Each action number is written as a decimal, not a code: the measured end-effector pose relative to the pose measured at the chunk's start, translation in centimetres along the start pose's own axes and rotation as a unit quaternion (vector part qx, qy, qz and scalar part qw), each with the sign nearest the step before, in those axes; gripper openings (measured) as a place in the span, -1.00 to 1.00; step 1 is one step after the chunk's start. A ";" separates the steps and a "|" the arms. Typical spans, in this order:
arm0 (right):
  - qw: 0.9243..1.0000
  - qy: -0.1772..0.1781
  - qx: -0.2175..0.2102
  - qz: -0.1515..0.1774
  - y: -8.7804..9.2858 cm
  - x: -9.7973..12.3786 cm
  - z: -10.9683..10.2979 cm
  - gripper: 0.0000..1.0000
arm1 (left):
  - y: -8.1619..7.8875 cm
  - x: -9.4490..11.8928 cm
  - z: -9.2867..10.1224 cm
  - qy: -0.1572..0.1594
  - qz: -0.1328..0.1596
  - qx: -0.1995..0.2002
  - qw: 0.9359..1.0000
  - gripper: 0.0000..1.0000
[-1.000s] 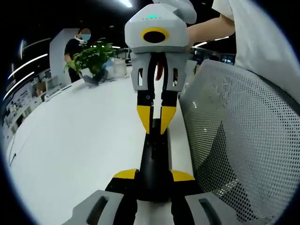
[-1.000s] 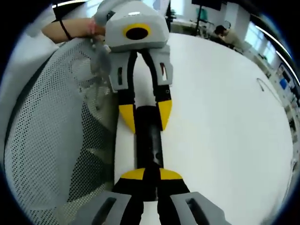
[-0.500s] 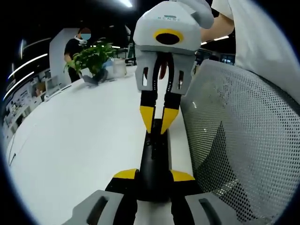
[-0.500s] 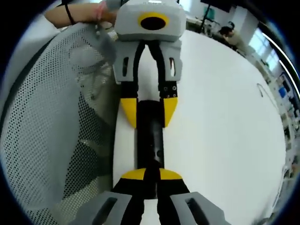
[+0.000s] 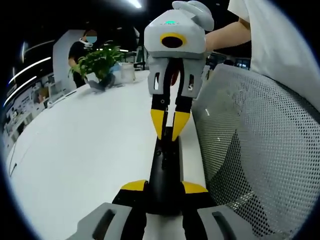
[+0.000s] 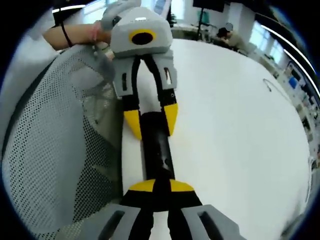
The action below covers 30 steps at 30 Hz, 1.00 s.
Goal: Press the specified remote control buttons in sequence, fully releasing each button before pressing the next.
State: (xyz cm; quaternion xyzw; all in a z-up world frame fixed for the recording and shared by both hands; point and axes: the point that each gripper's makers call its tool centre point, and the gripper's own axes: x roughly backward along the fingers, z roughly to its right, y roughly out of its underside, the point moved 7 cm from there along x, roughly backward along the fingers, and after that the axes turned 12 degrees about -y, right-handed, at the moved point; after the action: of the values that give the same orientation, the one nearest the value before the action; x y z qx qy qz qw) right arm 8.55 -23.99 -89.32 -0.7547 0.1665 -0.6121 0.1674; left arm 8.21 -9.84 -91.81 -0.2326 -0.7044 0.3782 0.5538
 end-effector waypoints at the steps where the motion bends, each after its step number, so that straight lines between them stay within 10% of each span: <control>1: 1.000 0.002 0.006 -0.002 0.0 0.0 -0.1 -0.90 | 0.0 0.0 0.0 0.000 0.000 0.000 1.000 -0.51; 13: 0.999 -0.001 0.005 -0.040 -0.6 -0.3 0.2 -0.92 | 0.0 0.0 0.0 0.001 0.002 0.002 1.000 -0.51; 30: 1.000 0.007 0.022 -0.012 0.4 0.3 -0.1 -0.98 | 0.0 -0.1 0.0 -0.002 0.000 0.001 1.000 -0.51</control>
State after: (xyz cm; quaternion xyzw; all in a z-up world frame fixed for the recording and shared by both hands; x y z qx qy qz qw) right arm 8.53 -24.46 -89.25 -0.7483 0.1452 -0.6232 0.1749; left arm 8.26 -9.88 -91.84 -0.2311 -0.7051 0.3791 0.5529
